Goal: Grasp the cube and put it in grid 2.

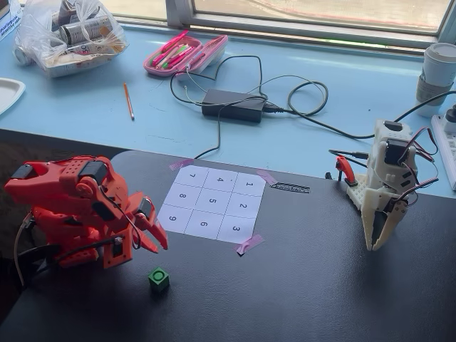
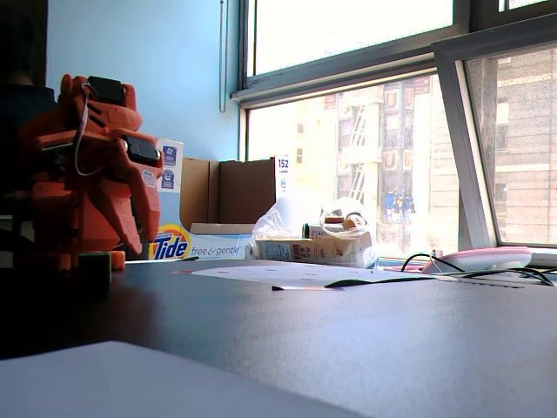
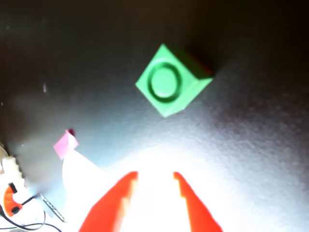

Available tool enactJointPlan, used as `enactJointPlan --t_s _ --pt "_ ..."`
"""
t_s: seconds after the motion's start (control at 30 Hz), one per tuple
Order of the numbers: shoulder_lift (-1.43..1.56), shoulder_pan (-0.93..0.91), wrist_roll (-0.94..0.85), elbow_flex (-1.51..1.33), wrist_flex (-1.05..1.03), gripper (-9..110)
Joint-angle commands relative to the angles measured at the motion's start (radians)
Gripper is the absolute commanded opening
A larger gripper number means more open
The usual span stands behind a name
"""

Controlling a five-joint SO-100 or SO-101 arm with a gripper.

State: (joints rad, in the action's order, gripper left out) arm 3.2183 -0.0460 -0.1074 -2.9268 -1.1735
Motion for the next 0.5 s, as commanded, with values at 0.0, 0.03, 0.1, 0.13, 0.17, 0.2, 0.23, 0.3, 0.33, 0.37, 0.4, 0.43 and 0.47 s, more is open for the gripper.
enactJointPlan --t_s 0.0,0.03,0.1,0.13,0.17,0.2,0.23,0.3,0.33,0.37,0.4,0.43,0.47 --pt "-0.080 -0.017 0.002 0.083 -0.009 18" --pt "-0.110 -0.025 0.005 0.107 -0.006 20" --pt "-0.190 -0.048 0.011 0.173 -0.006 23" --pt "-0.229 -0.060 0.015 0.206 -0.005 24" --pt "-0.270 -0.072 0.018 0.236 -0.003 24" --pt "-0.307 -0.083 0.021 0.264 0.000 25" --pt "-0.356 -0.094 0.026 0.295 0.005 26" --pt "-0.448 -0.117 0.041 0.359 0.011 27" --pt "-0.503 -0.132 0.054 0.397 0.012 27" --pt "-0.554 -0.147 0.066 0.433 0.012 27" --pt "-0.603 -0.161 0.080 0.466 0.012 27" --pt "-0.650 -0.176 0.089 0.502 0.009 28" --pt "-0.695 -0.190 0.100 0.534 0.008 28"
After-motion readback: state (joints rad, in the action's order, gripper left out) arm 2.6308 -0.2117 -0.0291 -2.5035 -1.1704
